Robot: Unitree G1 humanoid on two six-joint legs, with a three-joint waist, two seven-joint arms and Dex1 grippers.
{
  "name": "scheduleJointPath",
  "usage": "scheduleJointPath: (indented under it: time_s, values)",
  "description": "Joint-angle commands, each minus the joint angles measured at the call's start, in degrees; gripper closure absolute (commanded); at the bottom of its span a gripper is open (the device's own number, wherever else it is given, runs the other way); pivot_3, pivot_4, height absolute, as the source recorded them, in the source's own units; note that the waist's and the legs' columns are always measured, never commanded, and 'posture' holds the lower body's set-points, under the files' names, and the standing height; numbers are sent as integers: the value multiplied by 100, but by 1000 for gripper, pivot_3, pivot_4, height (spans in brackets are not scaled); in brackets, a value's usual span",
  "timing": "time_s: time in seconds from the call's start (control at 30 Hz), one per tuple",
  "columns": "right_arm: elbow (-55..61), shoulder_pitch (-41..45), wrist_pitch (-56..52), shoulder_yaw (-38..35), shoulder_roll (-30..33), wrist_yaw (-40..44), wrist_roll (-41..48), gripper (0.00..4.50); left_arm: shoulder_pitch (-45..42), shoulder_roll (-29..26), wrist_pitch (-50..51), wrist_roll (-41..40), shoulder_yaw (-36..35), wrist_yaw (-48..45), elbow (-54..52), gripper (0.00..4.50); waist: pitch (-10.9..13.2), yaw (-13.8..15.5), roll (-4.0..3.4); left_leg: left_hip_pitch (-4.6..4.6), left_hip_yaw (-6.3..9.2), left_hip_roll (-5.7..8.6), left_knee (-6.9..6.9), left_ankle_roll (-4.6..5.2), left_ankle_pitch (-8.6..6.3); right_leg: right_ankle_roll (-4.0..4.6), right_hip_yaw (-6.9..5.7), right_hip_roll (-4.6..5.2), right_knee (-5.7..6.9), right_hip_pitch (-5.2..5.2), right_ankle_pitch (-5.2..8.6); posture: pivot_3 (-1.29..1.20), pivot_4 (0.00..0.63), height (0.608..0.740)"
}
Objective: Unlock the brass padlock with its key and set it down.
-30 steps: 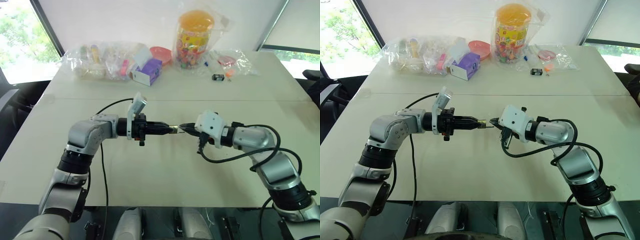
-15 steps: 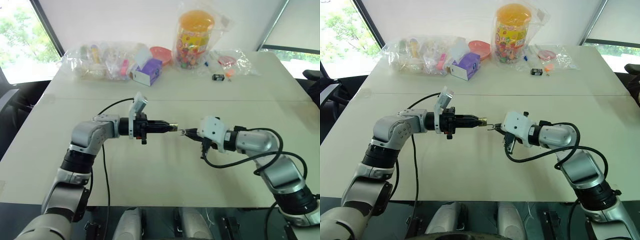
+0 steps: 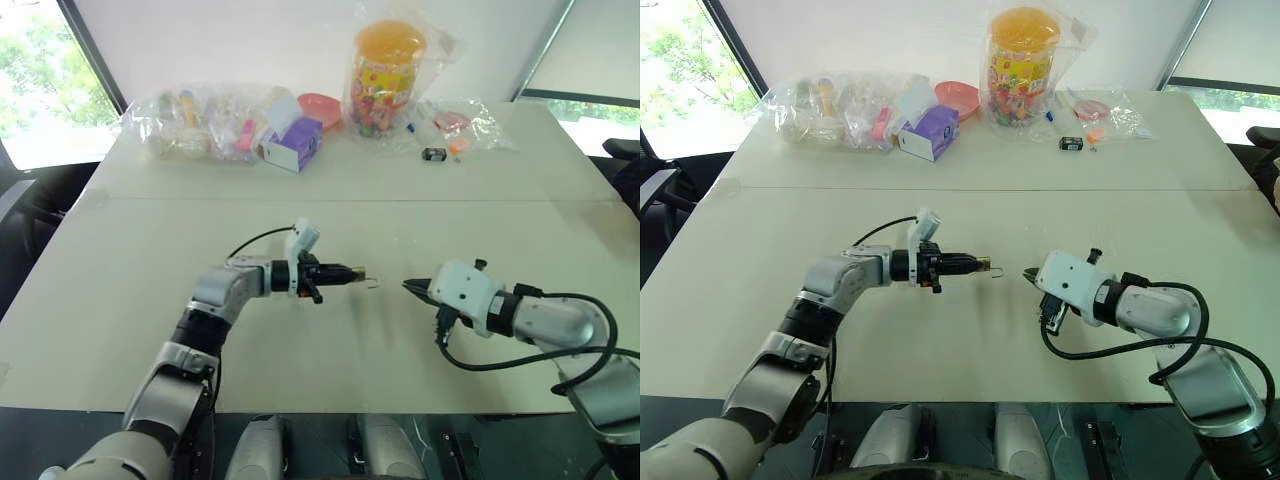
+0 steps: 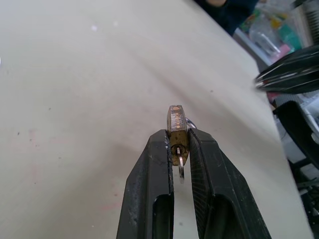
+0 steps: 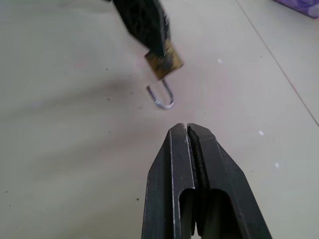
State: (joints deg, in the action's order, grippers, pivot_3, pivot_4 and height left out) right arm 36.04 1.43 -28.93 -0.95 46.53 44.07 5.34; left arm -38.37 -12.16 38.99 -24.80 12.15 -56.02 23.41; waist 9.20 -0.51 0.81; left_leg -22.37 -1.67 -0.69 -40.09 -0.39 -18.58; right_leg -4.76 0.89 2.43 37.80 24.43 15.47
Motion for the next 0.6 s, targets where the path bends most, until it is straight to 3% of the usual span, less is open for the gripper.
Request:
scheduleJointPath:
  time_s: [0.03, 0.17, 0.3, 0.6]
  values:
    - [323, 4, -114, -150, -1, -139, 7, 4492, -173, 31, -444, 293, 34, -149, 475, 4028, 0, -6, 0, 0, -1, 0, 0, 0, 0, 0, 0, 0, -1, 0, 0, 0, 150, 735]
    - [401, 0, -189, -101, 4, -228, -27, 4500, -225, -37, -715, 494, 52, -367, 851, 2066, -1, 2, 0, 2, 0, 0, 0, 0, 0, 0, -1, 0, 0, -3, 0, 0, 150, 735]
    - [446, -47, -231, -120, 30, -254, -10, 4500, -155, -417, -678, 505, 22, -683, 570, 97, -2, -23, 1, 8, 0, -1, 0, 0, 0, 0, 0, -1, 0, -9, 0, 0, 150, 735]
    - [379, -302, -238, -393, 375, 33, 125, 4500, 676, -1588, -530, 181, -41, -1560, -1503, 38, -3, 33, -1, 6, 0, -4, 2, 0, 0, 2, 2, 3, 0, -7, 1, 0, 150, 735]
